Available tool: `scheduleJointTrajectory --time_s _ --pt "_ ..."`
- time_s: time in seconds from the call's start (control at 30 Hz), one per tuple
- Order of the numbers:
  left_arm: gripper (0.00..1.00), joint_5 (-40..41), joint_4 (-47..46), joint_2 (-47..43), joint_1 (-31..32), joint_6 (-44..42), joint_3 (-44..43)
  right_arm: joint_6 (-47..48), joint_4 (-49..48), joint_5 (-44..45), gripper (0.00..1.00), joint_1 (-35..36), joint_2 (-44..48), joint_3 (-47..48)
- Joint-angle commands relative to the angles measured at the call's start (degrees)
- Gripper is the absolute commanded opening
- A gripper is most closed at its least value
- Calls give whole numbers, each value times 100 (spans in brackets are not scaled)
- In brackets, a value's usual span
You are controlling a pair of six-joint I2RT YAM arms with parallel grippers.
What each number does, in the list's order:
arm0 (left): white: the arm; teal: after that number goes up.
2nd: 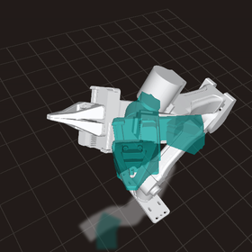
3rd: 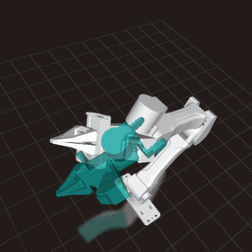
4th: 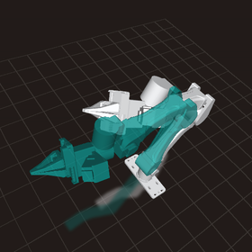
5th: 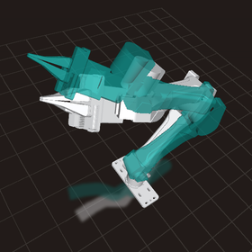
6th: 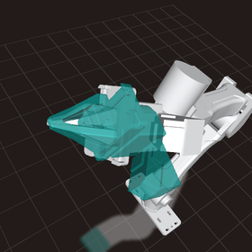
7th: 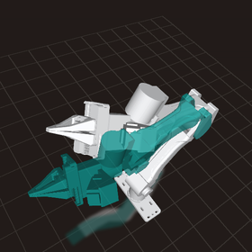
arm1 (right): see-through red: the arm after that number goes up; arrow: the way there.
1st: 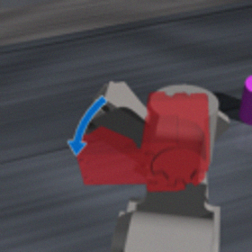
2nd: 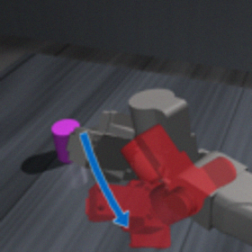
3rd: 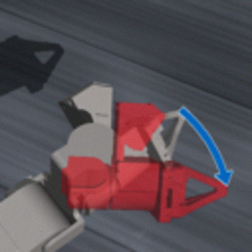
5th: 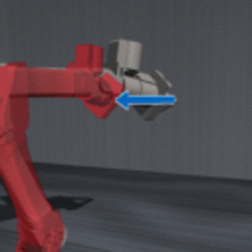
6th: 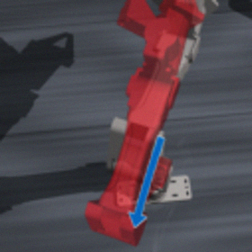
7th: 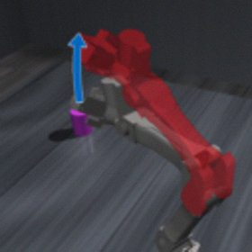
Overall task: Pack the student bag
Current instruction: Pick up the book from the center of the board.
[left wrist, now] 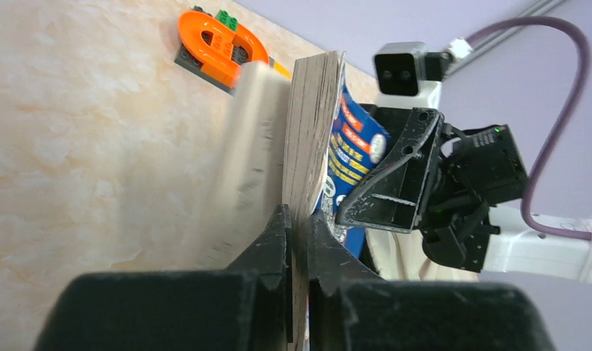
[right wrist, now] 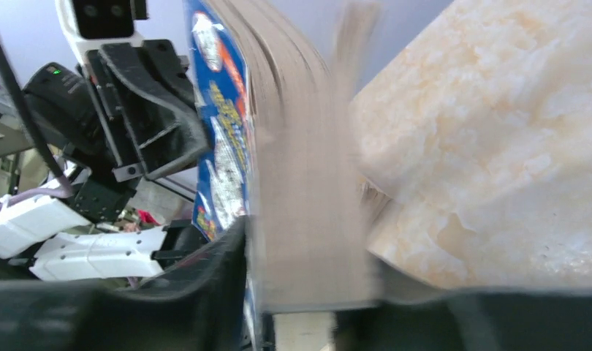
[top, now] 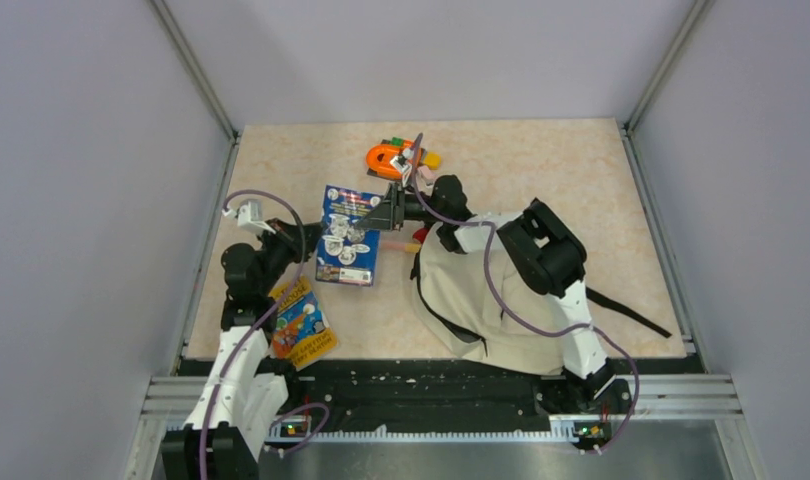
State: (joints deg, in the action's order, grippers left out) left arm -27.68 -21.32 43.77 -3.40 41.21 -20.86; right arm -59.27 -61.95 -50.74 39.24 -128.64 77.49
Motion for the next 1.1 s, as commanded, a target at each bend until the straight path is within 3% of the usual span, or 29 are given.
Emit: scheduleJointTrajectory --time_s 0.0,0.07,0.1,0.2,0.33,0.5,0.87,1.07 --pt "0 -415 -368 -74 41 158 -235 41 -863 33 20 50 859 -145" --pt "3 -476 -104 -160 42 -7 -322 215 -749 74 3 33 1184 -311" --pt "19 -487 68 -213 37 -114 -374 319 -656 100 0 19 1357 -424" --pt "62 -469 660 -408 34 -403 -538 703 -284 81 0 -33 1963 -733" --pt "84 -936 1069 -583 39 -602 -750 1053 427 -187 0 -97 2718 -983" --pt "89 -1763 1441 -763 33 -610 -1083 1491 1320 -761 0 -119 3452 -1199" --pt "98 -3386 1951 -818 87 -578 -1784 5043 6919 -1152 0 -82 4391 -226" --pt "98 -3281 3530 -505 316 -1758 -2446 6880 9397 -737 0 399 4307 396"
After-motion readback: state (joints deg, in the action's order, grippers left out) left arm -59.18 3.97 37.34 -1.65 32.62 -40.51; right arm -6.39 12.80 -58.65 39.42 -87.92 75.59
